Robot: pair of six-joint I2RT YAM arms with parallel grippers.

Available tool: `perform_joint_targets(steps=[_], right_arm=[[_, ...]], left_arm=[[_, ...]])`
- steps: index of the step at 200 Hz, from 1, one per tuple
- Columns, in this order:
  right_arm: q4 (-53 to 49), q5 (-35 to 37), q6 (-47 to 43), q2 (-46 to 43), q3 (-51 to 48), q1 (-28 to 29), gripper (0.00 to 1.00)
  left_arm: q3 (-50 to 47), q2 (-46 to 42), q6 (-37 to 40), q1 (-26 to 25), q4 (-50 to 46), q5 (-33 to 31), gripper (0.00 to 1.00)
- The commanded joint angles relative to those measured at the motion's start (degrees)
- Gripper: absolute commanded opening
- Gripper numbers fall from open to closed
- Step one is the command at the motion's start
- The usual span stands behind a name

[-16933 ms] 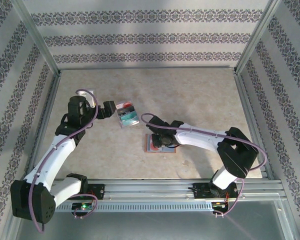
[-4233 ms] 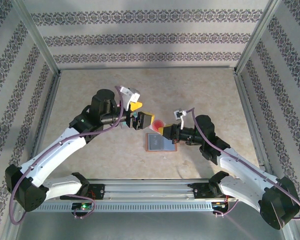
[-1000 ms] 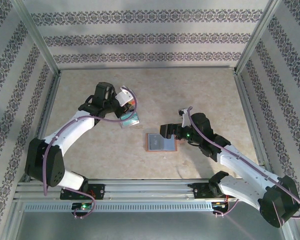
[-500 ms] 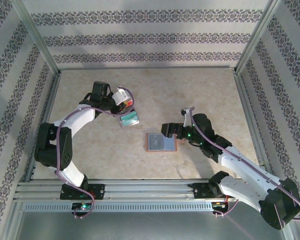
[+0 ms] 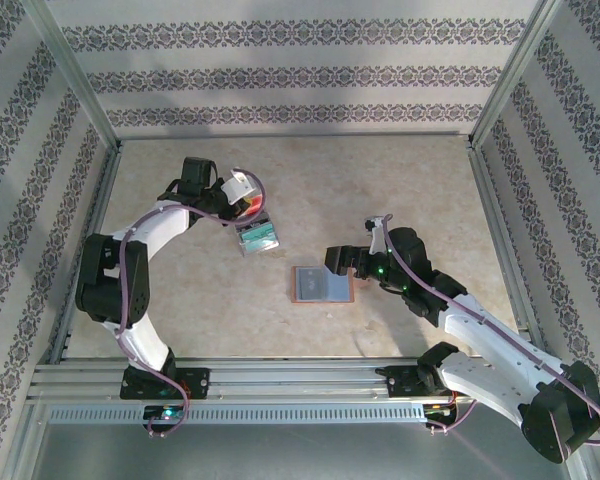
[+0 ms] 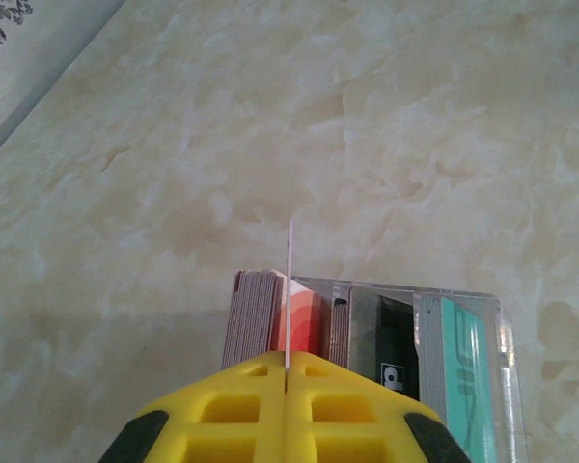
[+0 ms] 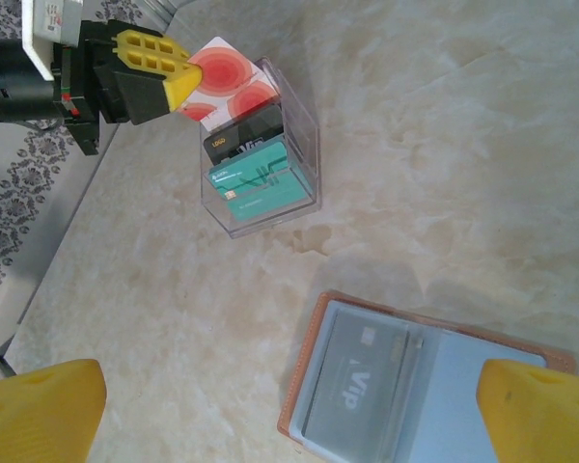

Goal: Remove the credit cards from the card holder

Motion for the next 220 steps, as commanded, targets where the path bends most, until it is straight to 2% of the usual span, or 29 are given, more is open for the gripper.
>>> perform_joint_targets(steps=[1,128,142,170,220], right_arm=[[-0.2,0.7,0.5,-0.6,-0.1,-0.6,0.98],[-0.7,0.0,0.6,-1.4,0.2,-0.7,0.98],[-0.7,-0.1,0.6,-1.3,0.3,-0.7,0.98],[-1.0,-0.5,0.4,-0.7,0.8,-0.7,0.98],[-3.3,0.4,-0.4,1.1,2.2,0.2,0.96]], left_arm=[[2.2,1.5,2.8,0.8,-3.0,1.8,0.0],[3.7,4.8,6.7,0.9,-7.3,0.4,0.0],[3.8,4.9,7.0,0.9,-7.8,0.4,0.13],[4.2,4.5,6.7,0.9,-8.8,1.1,0.28],[4.2,1.4,5.3,0.8,-9.6,3.1,0.35]])
